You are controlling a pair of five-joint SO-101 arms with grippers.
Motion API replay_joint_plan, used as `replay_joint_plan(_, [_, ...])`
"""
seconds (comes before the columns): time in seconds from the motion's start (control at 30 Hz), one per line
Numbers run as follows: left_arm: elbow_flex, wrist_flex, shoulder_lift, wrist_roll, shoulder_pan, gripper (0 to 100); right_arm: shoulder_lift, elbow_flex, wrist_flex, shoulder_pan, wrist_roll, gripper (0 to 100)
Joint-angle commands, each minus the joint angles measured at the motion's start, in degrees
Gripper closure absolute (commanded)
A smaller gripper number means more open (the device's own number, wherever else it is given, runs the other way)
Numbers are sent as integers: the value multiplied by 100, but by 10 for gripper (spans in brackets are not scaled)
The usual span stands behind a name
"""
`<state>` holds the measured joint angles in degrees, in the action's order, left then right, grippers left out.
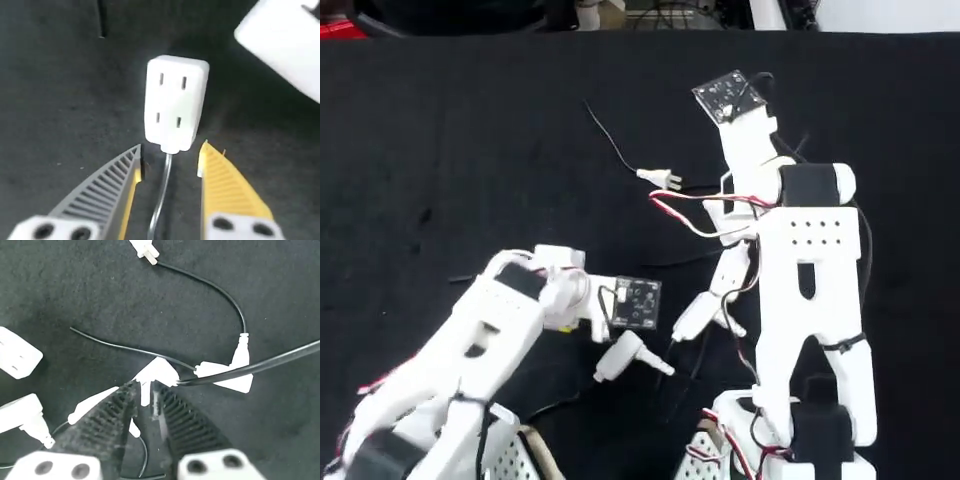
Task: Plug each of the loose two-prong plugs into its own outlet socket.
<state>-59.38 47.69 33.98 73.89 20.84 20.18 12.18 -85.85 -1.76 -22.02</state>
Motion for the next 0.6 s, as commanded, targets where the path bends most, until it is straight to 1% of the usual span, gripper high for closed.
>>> replay_joint_plan(0.0, [-277, -545, 527, -167, 40, 807, 163, -22, 105, 53, -18, 962])
replay_joint_plan(0.07, [-514, -1029, 519, -220, 48, 793, 163, -22, 114, 53, -18, 962])
replay_joint_plan(0.13, [-637, -1284, 378, -246, 40, 765, 136, -22, 123, 53, -18, 962])
replay_joint_plan(0.27, [-356, -1196, -211, -237, 40, 761, 136, -22, 123, -18, -18, 962])
replay_joint_plan(0.37, [119, -923, -774, -237, 40, 762, 136, -13, 123, -97, -18, 962])
replay_joint_plan(0.47, [514, -905, -1459, -255, 40, 762, 136, 48, 176, -97, -18, 962])
replay_joint_plan(0.57, [840, -914, -2110, -677, 48, 762, 136, 136, 281, -97, -18, 963])
